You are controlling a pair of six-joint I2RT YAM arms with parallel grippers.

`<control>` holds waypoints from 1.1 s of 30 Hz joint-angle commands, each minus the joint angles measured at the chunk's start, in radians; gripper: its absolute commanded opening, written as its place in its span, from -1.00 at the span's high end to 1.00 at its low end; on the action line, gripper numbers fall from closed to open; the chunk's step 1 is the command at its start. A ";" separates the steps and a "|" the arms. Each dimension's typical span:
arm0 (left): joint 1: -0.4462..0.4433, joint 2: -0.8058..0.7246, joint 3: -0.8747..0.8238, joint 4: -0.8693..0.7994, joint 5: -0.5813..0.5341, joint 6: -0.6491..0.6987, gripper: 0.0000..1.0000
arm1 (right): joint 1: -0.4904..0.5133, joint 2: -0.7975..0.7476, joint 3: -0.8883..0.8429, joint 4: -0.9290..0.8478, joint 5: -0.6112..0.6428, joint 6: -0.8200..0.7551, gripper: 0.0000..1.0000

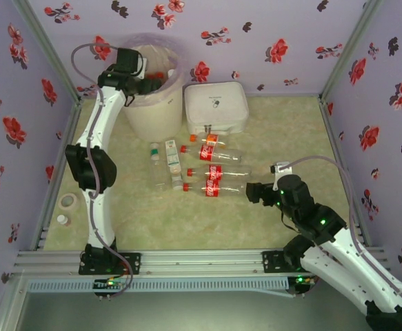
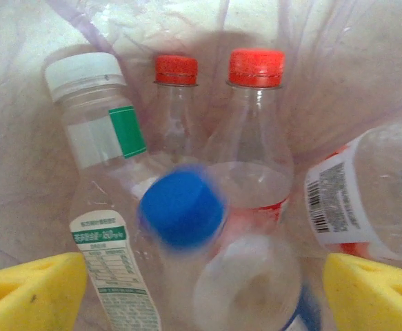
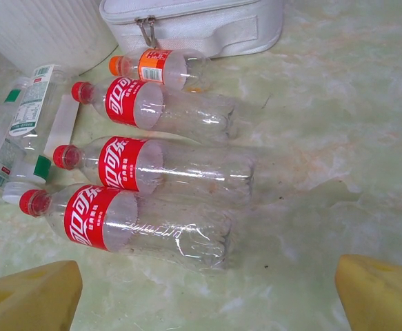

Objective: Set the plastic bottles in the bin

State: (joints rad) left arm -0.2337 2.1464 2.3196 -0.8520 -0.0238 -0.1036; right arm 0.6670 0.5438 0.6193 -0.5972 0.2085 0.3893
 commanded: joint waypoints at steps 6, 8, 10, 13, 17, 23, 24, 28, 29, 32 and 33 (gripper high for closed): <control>-0.026 -0.193 0.043 0.044 0.016 0.030 -1.00 | -0.006 -0.027 -0.032 0.011 -0.004 -0.051 -0.95; -0.029 -0.235 0.058 0.045 0.015 0.036 -1.00 | -0.006 -0.028 -0.043 0.027 -0.013 -0.064 -0.95; -0.031 -0.279 0.061 0.048 0.015 0.039 -1.00 | -0.006 -0.024 -0.050 0.046 -0.024 -0.089 -0.96; -0.035 -0.370 0.033 0.058 0.007 0.041 -1.00 | -0.007 -0.001 -0.038 0.063 -0.035 -0.146 -0.98; -0.070 -0.618 -0.237 0.205 -0.057 0.043 -0.99 | -0.006 0.063 -0.009 0.079 -0.050 -0.217 -0.99; -0.090 -0.967 -0.767 0.369 -0.048 -0.111 -1.00 | -0.004 0.213 0.056 0.058 -0.161 -0.441 -0.99; -0.096 -0.998 -0.827 0.368 -0.048 -0.128 -1.00 | -0.003 0.241 0.080 0.026 -0.164 -0.483 -0.99; -0.128 -1.152 -1.120 0.414 -0.038 -0.241 -1.00 | -0.002 0.342 0.189 -0.114 -0.189 -0.676 -0.99; -0.132 -1.194 -1.194 0.433 -0.033 -0.279 -1.00 | -0.003 0.365 0.218 -0.136 -0.194 -0.708 -0.99; -0.134 -1.312 -1.384 0.487 -0.013 -0.401 -1.00 | -0.003 0.436 0.286 -0.186 -0.199 -0.786 -0.99; -0.134 -1.341 -1.434 0.501 -0.010 -0.446 -1.00 | -0.003 0.460 0.304 -0.203 -0.194 -0.818 -0.99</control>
State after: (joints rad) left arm -0.3626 0.8948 0.9661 -0.4416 -0.0479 -0.3904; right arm 0.6674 0.9634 0.8711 -0.7021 0.0357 -0.2775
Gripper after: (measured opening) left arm 0.998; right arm 0.996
